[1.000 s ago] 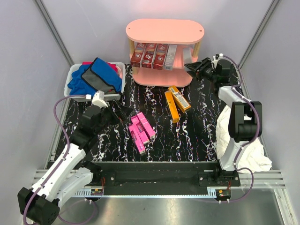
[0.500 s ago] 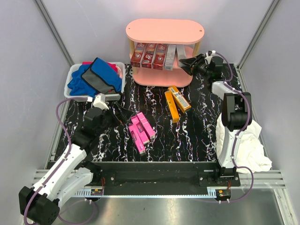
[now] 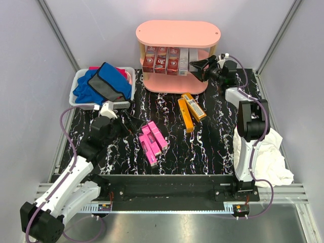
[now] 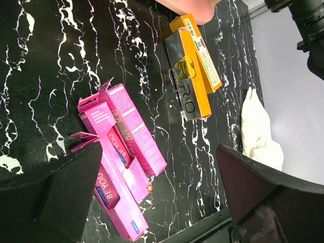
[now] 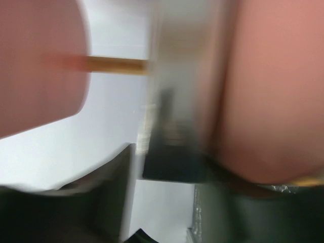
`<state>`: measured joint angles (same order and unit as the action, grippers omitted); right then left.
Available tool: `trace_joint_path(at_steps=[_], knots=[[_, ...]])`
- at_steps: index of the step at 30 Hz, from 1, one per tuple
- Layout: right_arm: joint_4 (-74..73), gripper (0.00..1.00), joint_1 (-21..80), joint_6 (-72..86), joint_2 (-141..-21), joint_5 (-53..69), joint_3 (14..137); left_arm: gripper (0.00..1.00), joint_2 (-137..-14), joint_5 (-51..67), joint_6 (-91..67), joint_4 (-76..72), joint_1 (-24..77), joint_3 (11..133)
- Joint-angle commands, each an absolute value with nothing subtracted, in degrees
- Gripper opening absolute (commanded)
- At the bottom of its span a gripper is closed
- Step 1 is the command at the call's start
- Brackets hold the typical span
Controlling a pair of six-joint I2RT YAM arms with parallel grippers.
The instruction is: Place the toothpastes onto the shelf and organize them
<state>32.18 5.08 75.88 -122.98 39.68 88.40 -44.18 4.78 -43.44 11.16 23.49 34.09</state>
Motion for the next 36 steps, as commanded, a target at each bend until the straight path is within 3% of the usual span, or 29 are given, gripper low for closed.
trace_joint_path(at_steps=[1, 3, 6, 13, 25, 36], knots=[[31.29, 0.75, 5.98, 76.12, -120.94, 38.50, 85.44, 0.99, -42.54, 3.69, -42.36, 10.72, 23.29, 34.01], [29.98, 0.89, 5.71, 75.41, -119.37, 38.23, 84.03, 0.99, -42.19, 3.60, -42.28, 11.16, 23.29, 34.10], [26.73, 1.00, 5.36, 72.61, -117.08, 38.06, 83.15, 0.99, -41.92, 3.95, -42.10, 11.51, 23.29, 33.75], [26.10, 1.00, 4.83, 70.40, -111.89, 38.14, 79.37, 0.99, -41.49, 5.10, -42.54, 11.51, 23.38, 33.14], [30.15, 1.00, 2.46, 70.58, -94.41, 39.29, 61.63, 0.99, -38.67, 6.50, -43.15, 14.06, 23.29, 31.91], [8.89, 1.00, 2.64, 57.66, -64.00, 32.61, 37.90, 0.97, -47.63, 11.42, -43.86, 15.03, 23.73, 29.97]])
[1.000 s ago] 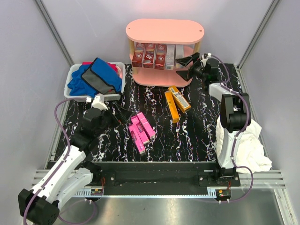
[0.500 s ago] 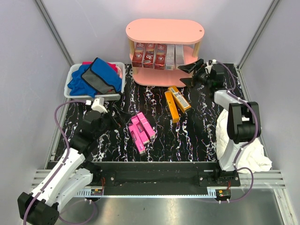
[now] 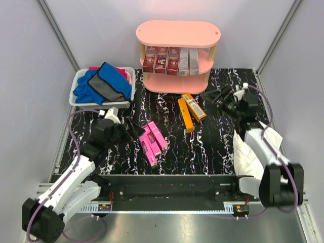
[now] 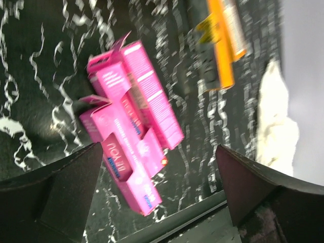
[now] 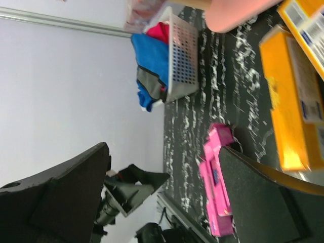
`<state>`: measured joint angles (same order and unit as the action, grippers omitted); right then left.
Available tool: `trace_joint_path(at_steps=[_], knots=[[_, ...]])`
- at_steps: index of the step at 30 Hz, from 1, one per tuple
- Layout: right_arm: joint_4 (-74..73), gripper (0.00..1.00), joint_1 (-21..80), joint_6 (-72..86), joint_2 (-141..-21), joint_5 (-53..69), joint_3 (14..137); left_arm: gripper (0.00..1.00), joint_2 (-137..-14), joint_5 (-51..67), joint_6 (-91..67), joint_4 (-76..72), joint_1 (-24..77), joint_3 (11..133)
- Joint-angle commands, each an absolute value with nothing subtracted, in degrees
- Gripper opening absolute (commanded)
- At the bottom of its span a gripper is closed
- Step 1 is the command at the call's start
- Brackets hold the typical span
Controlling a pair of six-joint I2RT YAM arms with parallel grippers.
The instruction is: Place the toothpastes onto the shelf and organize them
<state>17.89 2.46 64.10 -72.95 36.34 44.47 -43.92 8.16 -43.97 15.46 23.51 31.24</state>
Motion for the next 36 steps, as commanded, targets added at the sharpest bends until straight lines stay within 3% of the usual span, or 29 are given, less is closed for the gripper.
trace_joint_path(at_steps=[1, 6, 17, 31, 36], knots=[[7.83, 1.00, 2.72, 57.13, -60.33, 31.30, 35.10, 0.94, -49.81, 11.60, -43.77, 14.94, 24.08, 29.80], [0.62, 1.00, 2.55, 51.59, -56.51, 29.35, 36.03, 0.88, -55.71, 10.55, -43.33, 13.54, 26.27, 28.04], [2.28, 1.00, 2.72, 52.56, -59.24, 32.17, 35.86, 0.79, -61.87, 9.67, -45.35, 4.49, 28.39, 23.55], [2.72, 1.00, 2.64, 52.47, -60.03, 32.25, 35.77, 0.62, -82.08, 9.84, -43.77, 0.18, 31.81, 31.55], [2.81, 1.00, 2.64, 51.77, -60.73, 33.48, 36.03, 0.47, -82.36, 9.32, -44.12, -1.84, 32.78, 32.17]])
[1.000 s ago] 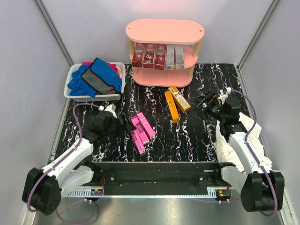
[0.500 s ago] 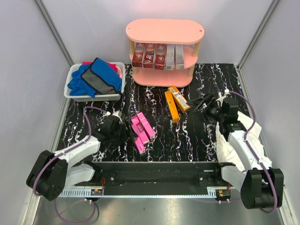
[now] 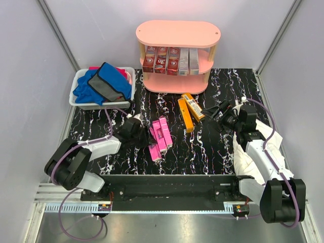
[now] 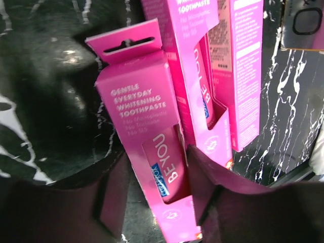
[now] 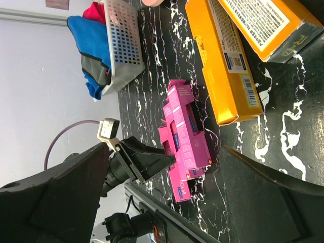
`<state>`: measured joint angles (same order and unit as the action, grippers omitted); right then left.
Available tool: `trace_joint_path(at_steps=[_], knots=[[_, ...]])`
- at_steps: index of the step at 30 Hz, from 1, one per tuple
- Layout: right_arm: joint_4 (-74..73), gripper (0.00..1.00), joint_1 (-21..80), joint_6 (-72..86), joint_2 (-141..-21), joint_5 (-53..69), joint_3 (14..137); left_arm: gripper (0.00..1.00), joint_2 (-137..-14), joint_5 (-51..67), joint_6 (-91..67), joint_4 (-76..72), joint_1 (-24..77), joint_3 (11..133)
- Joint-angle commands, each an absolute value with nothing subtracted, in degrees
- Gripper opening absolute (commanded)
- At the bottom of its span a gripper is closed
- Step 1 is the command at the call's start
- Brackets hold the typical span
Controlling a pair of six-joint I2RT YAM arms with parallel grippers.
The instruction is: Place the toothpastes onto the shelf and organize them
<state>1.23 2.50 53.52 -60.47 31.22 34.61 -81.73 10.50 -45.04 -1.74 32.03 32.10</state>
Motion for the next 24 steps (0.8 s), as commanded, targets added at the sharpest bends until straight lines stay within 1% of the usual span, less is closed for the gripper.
trace_joint_path(at_steps=[1, 3, 5, 9, 12, 14, 19, 20, 22, 23, 24], knots=[[2.90, 1.00, 2.72, 51.51, -60.82, 33.83, 36.30, 0.45, -81.66, 9.14, -44.03, -1.67, 32.78, 32.17], [2.73, 1.00, 2.64, 51.15, -61.17, 34.63, 36.65, 0.40, -79.29, 8.53, -43.95, -0.80, 32.78, 32.60], [2.73, 1.00, 2.64, 50.89, -61.08, 35.33, 36.91, 0.38, -77.44, 7.74, -43.51, -0.18, 32.78, 33.04], [2.20, 1.00, 4.47, 50.02, -60.29, 34.81, 37.79, 0.37, -70.24, 5.81, -43.77, 2.11, 32.70, 34.45], [0.26, 1.00, 7.37, 47.91, -59.68, 31.74, 40.25, 0.37, -65.75, 4.57, -44.21, 3.69, 32.43, 35.33], [-3.25, 1.00, 11.59, 46.85, -59.68, 28.14, 42.26, 0.37, -62.86, 4.22, -44.38, 4.65, 31.82, 36.30], [-3.51, 1.00, 21.52, 44.57, -60.20, 19.28, 45.17, 0.35, -57.40, 6.32, -46.93, 4.49, 29.19, 36.48], [-3.43, 1.00, 25.62, 43.95, -60.64, 17.60, 46.31, 0.35, -55.91, 7.11, -47.54, 3.87, 27.79, 36.21], [-3.51, 1.00, 29.77, 41.67, -61.34, 12.25, 47.63, 0.34, -54.67, 10.35, -49.65, 2.91, 26.20, 35.86], [-3.52, 1.00, 34.58, 40.96, -61.96, 10.22, 49.03, 0.34, -53.80, 11.76, -50.53, 1.33, 24.71, 35.34], [-3.52, 1.00, 37.06, 39.39, -62.31, 8.11, 49.83, 0.34, -53.44, 13.17, -52.19, 0.62, 23.91, 35.25]])
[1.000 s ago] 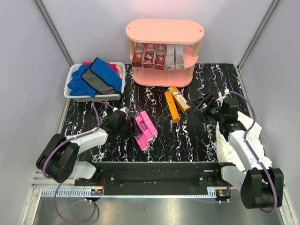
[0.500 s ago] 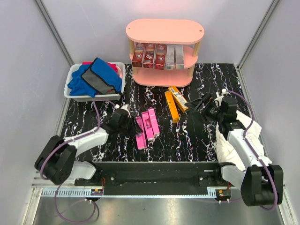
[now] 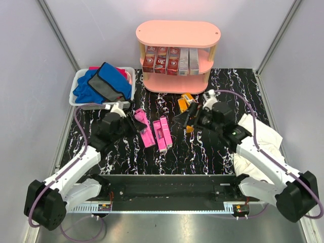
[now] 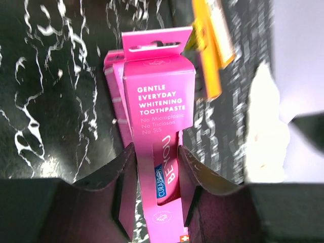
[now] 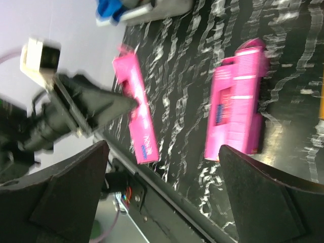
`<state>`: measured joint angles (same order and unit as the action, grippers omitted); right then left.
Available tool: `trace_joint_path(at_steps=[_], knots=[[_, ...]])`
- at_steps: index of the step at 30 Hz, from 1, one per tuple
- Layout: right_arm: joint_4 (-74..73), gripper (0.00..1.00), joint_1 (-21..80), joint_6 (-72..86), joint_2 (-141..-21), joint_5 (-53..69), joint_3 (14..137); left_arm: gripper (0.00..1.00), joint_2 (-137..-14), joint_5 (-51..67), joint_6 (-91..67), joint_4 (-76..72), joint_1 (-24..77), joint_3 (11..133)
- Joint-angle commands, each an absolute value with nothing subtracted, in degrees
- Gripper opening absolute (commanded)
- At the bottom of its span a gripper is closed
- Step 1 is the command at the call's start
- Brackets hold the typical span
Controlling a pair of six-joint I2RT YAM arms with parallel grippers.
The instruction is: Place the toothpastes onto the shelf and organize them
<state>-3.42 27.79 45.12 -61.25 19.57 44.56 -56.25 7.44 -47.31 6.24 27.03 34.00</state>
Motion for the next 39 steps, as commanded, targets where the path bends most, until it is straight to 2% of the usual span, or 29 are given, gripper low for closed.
trace_joint_path(at_steps=[1, 7, 13, 19, 24, 37, 39], knots=[[-3.52, 1.00, 39.96, 38.51, -62.75, 3.21, 50.70, 0.34, -53.18, 15.62, -52.99, 0.18, 23.30, 35.16], [-4.48, 0.98, 57.03, 32.08, -70.47, -12.09, 58.79, 0.34, -52.91, 24.15, -59.14, -6.76, 19.17, 34.98], [-7.72, 0.85, 63.97, 29.88, -81.89, -20.19, 67.57, 0.34, -52.21, 28.47, -63.54, -11.95, 16.44, 33.49], [-11.95, 0.78, 66.18, 29.79, -86.04, -27.24, 71.28, 0.34, -50.01, 29.09, -63.63, -10.81, 15.30, 33.05], [-12.22, 0.60, 66.27, 29.44, -86.13, -26.81, 71.37, 0.33, -48.78, 28.57, -63.54, -9.93, 14.24, 32.78], [-10.55, 0.56, 66.18, 28.48, -81.39, -24.17, 69.00, 0.33, -48.08, 28.04, -64.86, -11.16, 11.34, 31.38], [-9.85, 0.51, 66.18, 28.39, -81.21, -22.86, 68.82, 0.33, -47.64, 28.04, -65.21, -11.42, 10.81, 31.11]])
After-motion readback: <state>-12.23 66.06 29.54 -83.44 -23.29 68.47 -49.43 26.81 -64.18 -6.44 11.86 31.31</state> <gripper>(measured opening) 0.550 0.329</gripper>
